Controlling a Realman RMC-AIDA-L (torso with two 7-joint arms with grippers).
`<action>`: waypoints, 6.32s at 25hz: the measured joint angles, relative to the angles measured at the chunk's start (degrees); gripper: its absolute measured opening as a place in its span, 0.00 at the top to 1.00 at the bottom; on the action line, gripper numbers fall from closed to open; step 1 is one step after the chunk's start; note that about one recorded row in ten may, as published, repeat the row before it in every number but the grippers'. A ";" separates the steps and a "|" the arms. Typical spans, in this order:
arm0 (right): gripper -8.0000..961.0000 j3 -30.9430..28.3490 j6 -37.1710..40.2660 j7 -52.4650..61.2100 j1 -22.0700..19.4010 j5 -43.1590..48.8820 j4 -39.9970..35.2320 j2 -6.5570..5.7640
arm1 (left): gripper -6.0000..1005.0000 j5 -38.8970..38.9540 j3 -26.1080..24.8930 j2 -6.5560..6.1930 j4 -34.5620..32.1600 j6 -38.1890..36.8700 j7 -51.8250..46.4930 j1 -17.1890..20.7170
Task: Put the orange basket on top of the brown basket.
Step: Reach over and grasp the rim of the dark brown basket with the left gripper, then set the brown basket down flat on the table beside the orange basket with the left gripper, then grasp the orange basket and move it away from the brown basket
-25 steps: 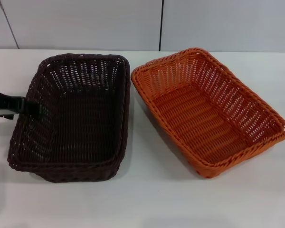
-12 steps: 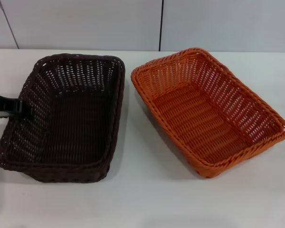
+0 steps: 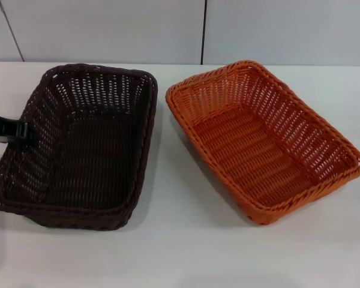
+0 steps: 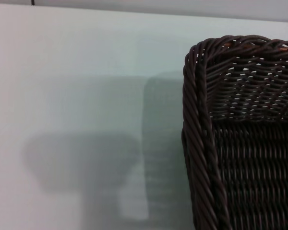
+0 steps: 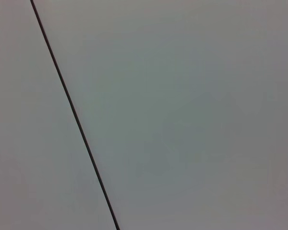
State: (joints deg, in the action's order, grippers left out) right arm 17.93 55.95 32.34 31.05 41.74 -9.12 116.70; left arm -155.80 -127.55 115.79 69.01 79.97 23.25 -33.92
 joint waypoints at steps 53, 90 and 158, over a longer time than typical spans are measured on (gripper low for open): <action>0.13 0.00 -2.47 -0.08 -0.51 0.02 -0.10 -1.12 | 0.79 17.25 -3.03 -9.44 -11.20 18.86 23.46 -9.63; 0.13 20.77 -6.58 22.28 -4.49 4.05 -4.55 -5.17 | 0.42 18.34 -5.78 -0.37 -19.41 2.37 25.65 -17.33; 0.14 6.89 28.09 118.41 7.59 96.69 -19.17 -17.18 | 0.18 22.37 -5.87 1.83 -20.71 -2.45 35.39 -16.37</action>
State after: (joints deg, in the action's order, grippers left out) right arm 24.82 84.04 150.75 38.64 138.43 -28.29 99.52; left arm -133.43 -133.42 117.61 48.30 77.52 58.64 -50.29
